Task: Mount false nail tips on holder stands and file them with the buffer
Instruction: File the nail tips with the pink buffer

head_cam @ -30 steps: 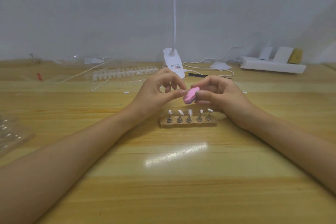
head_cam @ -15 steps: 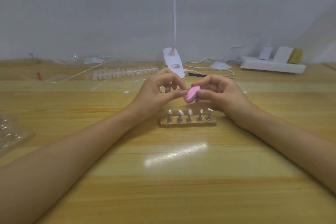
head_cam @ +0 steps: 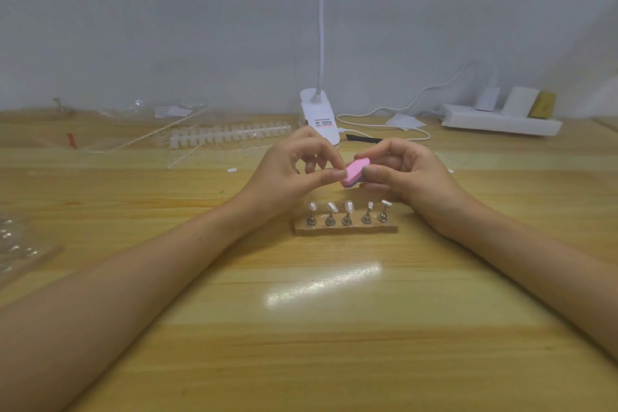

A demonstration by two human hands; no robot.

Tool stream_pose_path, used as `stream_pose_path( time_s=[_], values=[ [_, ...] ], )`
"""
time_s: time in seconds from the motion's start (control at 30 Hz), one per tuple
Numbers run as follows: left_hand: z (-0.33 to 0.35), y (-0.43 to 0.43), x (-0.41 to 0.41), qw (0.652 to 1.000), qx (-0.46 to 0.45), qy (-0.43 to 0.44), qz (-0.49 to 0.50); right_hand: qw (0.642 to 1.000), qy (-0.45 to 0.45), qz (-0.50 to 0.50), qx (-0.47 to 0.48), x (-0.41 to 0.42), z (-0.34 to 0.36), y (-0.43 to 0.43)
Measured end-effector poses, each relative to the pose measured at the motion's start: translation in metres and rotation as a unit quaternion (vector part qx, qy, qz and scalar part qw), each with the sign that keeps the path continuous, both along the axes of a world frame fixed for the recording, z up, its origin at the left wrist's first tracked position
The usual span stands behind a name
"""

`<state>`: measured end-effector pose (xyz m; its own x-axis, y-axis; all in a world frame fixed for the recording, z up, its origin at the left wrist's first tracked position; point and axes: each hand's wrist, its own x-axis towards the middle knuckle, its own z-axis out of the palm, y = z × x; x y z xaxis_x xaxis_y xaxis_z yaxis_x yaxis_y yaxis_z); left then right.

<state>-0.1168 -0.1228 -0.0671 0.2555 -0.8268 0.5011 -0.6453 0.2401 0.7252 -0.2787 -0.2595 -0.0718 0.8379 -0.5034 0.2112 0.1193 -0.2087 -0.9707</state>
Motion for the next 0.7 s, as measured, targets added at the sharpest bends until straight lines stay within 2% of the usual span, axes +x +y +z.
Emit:
stream_pose_path(
  time_s=[0.13, 0.23, 0.37, 0.5, 0.6, 0.7],
  values=[
    [0.0002, 0.0003, 0.0012, 1.0, -0.013, 0.004, 0.003, 0.996, 0.016, 0.058, -0.059, 0.0004, -0.0014, 0.0029],
    [0.0004, -0.0002, 0.0012, 1.0, -0.011, 0.002, -0.001, 1.0, -0.004, 0.017, -0.013, 0.0002, 0.0008, 0.0019],
    [0.0002, -0.0006, 0.0015, 1.0, -0.017, 0.006, -0.004, 0.996, 0.024, 0.061, -0.056, 0.0011, -0.0008, 0.0023],
    [-0.0007, -0.0014, 0.002, 1.0, -0.018, 0.007, 0.0, 1.0, -0.003, 0.019, -0.003, 0.0002, 0.001, 0.0018],
    [-0.0007, -0.0014, 0.0017, 1.0, -0.02, 0.0, -0.003, 0.997, 0.022, 0.059, -0.048, 0.0012, -0.0002, 0.0032],
    [-0.0007, -0.0019, 0.0023, 1.0, -0.021, -0.005, 0.0, 1.0, -0.001, 0.019, -0.013, 0.0005, 0.002, 0.0032]
  ],
)
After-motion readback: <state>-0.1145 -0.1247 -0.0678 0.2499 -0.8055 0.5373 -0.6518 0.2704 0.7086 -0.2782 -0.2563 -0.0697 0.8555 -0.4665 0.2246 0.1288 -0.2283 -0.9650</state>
